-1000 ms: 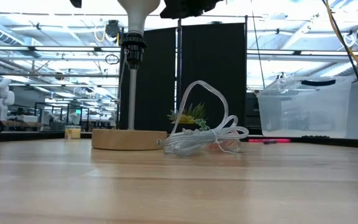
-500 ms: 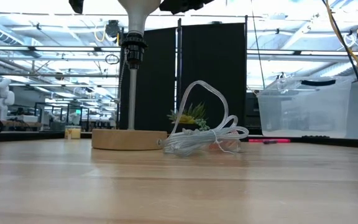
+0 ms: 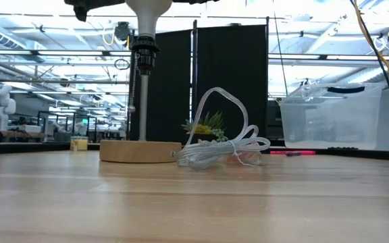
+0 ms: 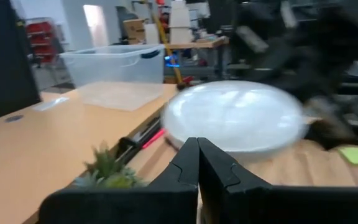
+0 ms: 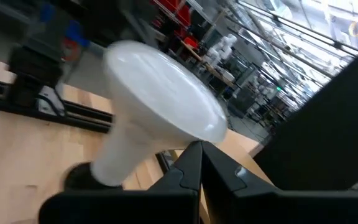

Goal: Screw lightbulb
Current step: Insert the lightbulb into the lamp

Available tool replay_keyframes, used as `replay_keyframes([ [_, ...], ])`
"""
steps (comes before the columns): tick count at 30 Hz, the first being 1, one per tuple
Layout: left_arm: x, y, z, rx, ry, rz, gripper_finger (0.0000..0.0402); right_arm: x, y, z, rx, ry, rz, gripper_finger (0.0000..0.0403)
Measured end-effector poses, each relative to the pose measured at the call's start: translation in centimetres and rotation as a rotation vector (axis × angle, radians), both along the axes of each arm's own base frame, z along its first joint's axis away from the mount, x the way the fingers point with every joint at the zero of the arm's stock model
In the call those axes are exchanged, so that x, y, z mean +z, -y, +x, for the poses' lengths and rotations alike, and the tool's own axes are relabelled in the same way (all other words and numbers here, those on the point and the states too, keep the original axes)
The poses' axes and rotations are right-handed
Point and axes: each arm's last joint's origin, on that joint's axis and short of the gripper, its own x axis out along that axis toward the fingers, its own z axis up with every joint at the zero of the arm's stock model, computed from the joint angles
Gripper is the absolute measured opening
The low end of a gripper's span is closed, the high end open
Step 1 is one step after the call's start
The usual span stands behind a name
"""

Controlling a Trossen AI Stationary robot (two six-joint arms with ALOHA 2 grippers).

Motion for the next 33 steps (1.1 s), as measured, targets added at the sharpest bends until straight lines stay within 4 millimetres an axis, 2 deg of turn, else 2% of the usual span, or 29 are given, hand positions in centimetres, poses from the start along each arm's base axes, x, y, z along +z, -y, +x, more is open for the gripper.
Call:
replay_keyframes([
  [14,-0.3,-2.1,0.0,0.117,-0.029,-0.006,0.0,-0.9,-2.2,-0.4,0.069,-0.05,0.052,0.0],
  [18,0.3,-1.8,-0.3,0.019,0.019,0.001,0.0,-1.1,-2.1,-0.4,0.056,-0.064,0.067,0.0],
  [25,0.9,-0.6,-1.1,-0.123,0.061,0.001,0.0,-1.0,-0.4,-0.2,-0.042,-0.063,0.043,0.0],
  [33,0.6,0.9,-0.7,-0.217,0.038,0.008,0.0,-0.5,1.7,0.2,-0.082,-0.052,-0.02,0.0],
])
